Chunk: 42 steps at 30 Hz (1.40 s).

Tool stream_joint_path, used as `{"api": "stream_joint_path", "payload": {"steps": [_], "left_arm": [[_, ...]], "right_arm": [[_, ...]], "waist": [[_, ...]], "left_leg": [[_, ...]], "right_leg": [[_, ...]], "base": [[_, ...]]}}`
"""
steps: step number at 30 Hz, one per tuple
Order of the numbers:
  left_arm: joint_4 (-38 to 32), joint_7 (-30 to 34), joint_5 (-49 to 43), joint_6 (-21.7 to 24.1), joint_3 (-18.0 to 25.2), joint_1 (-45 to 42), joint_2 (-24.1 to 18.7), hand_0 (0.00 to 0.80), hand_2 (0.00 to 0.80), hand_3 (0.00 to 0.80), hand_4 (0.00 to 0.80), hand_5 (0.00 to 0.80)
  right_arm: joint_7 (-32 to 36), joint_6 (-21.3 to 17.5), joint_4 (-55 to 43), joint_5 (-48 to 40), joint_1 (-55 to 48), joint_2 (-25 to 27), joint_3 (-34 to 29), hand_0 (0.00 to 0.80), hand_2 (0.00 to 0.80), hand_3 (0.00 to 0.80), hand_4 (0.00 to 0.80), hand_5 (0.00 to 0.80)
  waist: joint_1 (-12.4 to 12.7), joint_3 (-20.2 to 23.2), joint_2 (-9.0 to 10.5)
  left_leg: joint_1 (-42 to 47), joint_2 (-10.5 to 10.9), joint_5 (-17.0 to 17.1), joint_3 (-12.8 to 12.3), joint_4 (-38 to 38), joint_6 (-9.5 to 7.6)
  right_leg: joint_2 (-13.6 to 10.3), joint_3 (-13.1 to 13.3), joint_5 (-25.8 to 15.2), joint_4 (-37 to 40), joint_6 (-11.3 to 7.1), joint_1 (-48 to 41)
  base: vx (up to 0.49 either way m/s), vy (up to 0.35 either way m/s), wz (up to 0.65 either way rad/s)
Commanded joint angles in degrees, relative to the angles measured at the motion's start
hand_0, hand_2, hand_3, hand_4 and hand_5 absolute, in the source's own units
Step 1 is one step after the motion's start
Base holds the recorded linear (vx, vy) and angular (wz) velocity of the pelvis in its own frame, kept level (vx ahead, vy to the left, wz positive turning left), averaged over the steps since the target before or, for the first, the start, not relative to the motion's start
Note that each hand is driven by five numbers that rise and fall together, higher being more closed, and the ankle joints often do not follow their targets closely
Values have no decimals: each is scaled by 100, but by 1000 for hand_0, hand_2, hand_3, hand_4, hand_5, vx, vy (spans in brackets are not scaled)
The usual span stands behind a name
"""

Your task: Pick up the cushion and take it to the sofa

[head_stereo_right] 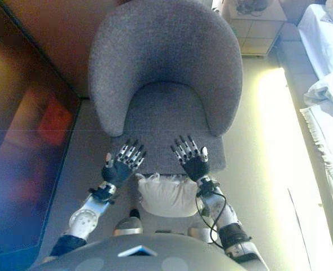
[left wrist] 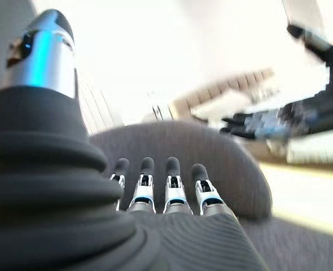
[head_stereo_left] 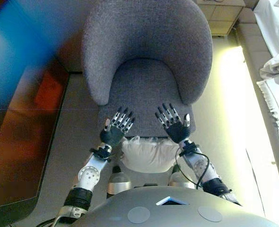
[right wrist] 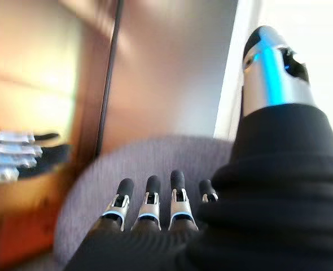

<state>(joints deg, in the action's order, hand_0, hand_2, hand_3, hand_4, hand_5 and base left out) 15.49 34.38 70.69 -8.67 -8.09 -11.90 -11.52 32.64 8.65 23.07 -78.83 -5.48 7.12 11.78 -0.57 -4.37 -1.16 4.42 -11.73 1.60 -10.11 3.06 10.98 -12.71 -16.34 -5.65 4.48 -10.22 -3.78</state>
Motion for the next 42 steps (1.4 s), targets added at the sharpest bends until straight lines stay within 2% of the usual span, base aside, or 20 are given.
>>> {"api": "stream_joint_path", "payload": {"steps": [1, 13, 16, 18, 19, 20, 23, 26, 31, 37, 42], "left_arm": [[-41, 237, 58, 140, 92, 230, -117, 0, 0, 0, 0, 0], [31, 127, -55, 121, 86, 225, -175, 0, 0, 0, 0, 0], [50, -310, -560, 455, 92, 221, -239, 0, 0, 0, 0, 0], [68, -881, -1130, 786, 88, 221, -324, 0, 0, 0, 0, 0], [87, -1242, -1636, 1080, 78, 235, -402, 0, 0, 0, 0, 0], [126, -1784, -2540, 1447, 52, 256, -520, 0, 0, 0, 0, 0], [113, -2746, -3627, 1578, 70, 274, -817, 0, 0, 0, 0, 0], [219, -3219, -3964, 1594, 93, 295, -987, 0, 0, 0, 0, 0], [745, -3459, -4127, 1915, -28, 563, -1010, 0, 0, 0, 0, 0], [1397, -3794, -3910, 2313, -309, 1400, -1087, 0, 0, 0, 0, 0], [1697, -3966, -3783, 2533, -583, 1943, -1113, 0, 0, 0, 0, 0]], "right_arm": [[212, 34, -238, 93, 106, -130, -260, 0, 0, 0, 0, 0], [95, -77, -203, 255, 11, -54, -191, 0, 0, 0, 0, 0], [-49, -228, -190, 463, -14, -22, -162, 0, 0, 0, 0, 0], [-391, -530, -187, 890, -38, 33, -122, 0, 0, 0, 0, 0], [-782, -890, -182, 1416, -47, 99, -79, 0, 0, 0, 0, 0], [-1427, -1433, -153, 2334, -29, 229, -31, 0, 0, 0, 0, 0], [-2680, -2023, -266, 4074, -30, 603, 86, 0, 0, 0, 0, 0], [-3318, -2037, -285, 4680, -14, 879, 133, 0, 0, 0, 0, 0], [-4086, -1951, 257, 5223, 268, 1068, 104, 0, 0, 0, 0, 0], [-4651, -2099, 1117, 5056, 1111, 1353, 131, 0, 0, 0, 0, 0], [-4880, -2080, 1736, 4929, 1773, 1486, 208, 0, 0, 0, 0, 0]], "waist": [[88, 74, 90], [115, 131, 124], [118, 116, 132], [122, 110, 135], [124, 101, 138], [122, 85, 147], [92, 25, 159], [75, -56, 160], [111, -389, 145], [173, -1053, 40], [180, -1544, -31]], "left_leg": [[-326, -208, 236, -306, -184, -137], [-267, -201, 284, -295, -75, -139], [-276, -198, 284, -300, -81, -134], [-283, -202, 280, -296, -100, -125], [-291, -203, 276, -289, -117, -119], [-298, -195, 260, -279, -152, -121], [-344, -196, 222, -249, -286, -130], [-459, -194, 159, -203, -522, -146], [-974, -229, -67, 59, -1298, -124], [-2060, -283, -163, 295, -1958, -39], [-3185, -263, -262, 584, -2661, -28]], "right_leg": [[-436, -126, 160, -474, -330, 177], [-365, -113, 151, -356, -309, 78], [-379, -121, 141, -371, -320, 96], [-385, -120, 141, -373, -325, 96], [-392, -118, 138, -372, -327, 98], [-403, -101, 135, -377, -328, 103], [-416, -7, 167, -449, -317, 141], [-462, 97, 244, -611, -313, 194], [-611, 362, 434, -1151, -309, 469], [-873, 466, 415, -1691, -333, 1431], [-967, 739, 477, -2473, -295, 2644]], "base": [[0, 0, 0], [0, 0, 0], [0, 0, 0], [0, 0, 0], [34, 10, -1], [37, 8, -1], [33, 9, 0], [0, 0, 0], [-3, -9, 8], [-225, -5, 9], [-206, 25, 0]]}}
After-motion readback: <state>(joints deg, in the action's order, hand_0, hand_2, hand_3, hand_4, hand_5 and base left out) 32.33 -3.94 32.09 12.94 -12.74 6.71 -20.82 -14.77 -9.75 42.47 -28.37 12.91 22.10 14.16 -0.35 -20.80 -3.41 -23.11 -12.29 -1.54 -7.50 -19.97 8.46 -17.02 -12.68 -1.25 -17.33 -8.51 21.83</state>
